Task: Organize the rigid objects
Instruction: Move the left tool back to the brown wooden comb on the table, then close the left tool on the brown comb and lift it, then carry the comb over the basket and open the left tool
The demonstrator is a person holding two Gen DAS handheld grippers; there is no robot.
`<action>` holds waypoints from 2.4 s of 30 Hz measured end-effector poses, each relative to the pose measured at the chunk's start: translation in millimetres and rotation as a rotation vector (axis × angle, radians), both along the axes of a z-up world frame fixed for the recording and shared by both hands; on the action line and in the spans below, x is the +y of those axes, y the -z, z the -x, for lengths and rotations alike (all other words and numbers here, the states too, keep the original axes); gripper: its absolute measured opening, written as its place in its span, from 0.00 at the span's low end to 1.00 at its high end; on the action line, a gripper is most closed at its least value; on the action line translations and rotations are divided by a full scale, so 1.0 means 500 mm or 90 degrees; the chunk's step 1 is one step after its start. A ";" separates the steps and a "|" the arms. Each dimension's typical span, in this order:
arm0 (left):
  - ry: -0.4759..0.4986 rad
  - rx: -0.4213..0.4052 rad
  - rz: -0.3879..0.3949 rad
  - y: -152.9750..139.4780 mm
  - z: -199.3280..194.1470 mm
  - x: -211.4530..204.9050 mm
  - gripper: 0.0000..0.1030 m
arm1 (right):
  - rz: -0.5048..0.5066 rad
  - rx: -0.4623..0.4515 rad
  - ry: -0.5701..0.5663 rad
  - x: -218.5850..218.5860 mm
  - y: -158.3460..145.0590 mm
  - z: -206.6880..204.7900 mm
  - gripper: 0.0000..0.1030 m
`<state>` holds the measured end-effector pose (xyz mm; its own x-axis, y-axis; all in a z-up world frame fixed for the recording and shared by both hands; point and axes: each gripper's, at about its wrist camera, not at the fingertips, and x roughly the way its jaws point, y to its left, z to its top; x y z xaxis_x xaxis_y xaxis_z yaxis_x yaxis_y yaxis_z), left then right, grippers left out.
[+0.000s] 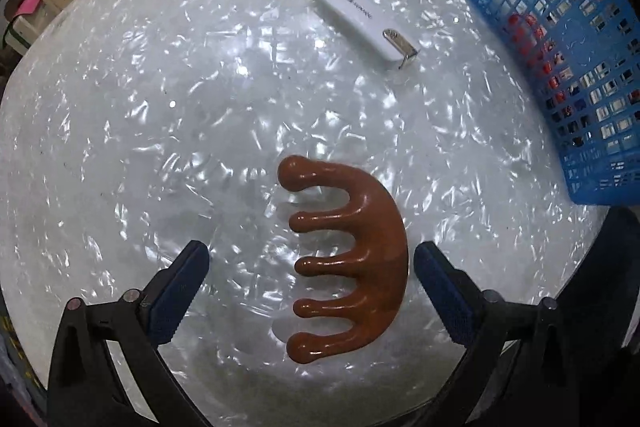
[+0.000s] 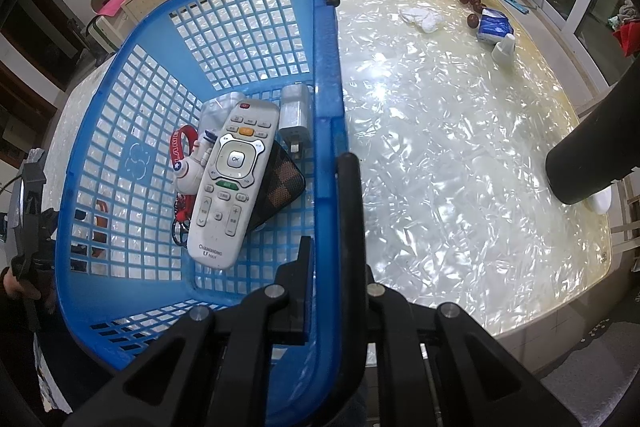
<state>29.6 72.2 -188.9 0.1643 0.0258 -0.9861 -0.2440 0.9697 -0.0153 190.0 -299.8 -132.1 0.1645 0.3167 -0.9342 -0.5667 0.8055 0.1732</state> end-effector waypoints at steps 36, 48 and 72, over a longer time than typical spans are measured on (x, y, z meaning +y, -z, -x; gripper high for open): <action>0.072 -0.057 -0.037 -0.150 -0.052 -0.068 0.54 | 0.005 0.003 -0.001 0.003 0.000 -0.003 0.09; 0.210 -0.157 -0.113 -0.334 -0.105 -0.164 0.55 | 0.014 -0.004 0.006 -0.003 -0.008 -0.004 0.09; 0.440 -0.219 -0.106 -0.315 -0.276 -0.390 0.55 | 0.009 -0.004 0.007 -0.002 -0.009 -0.005 0.09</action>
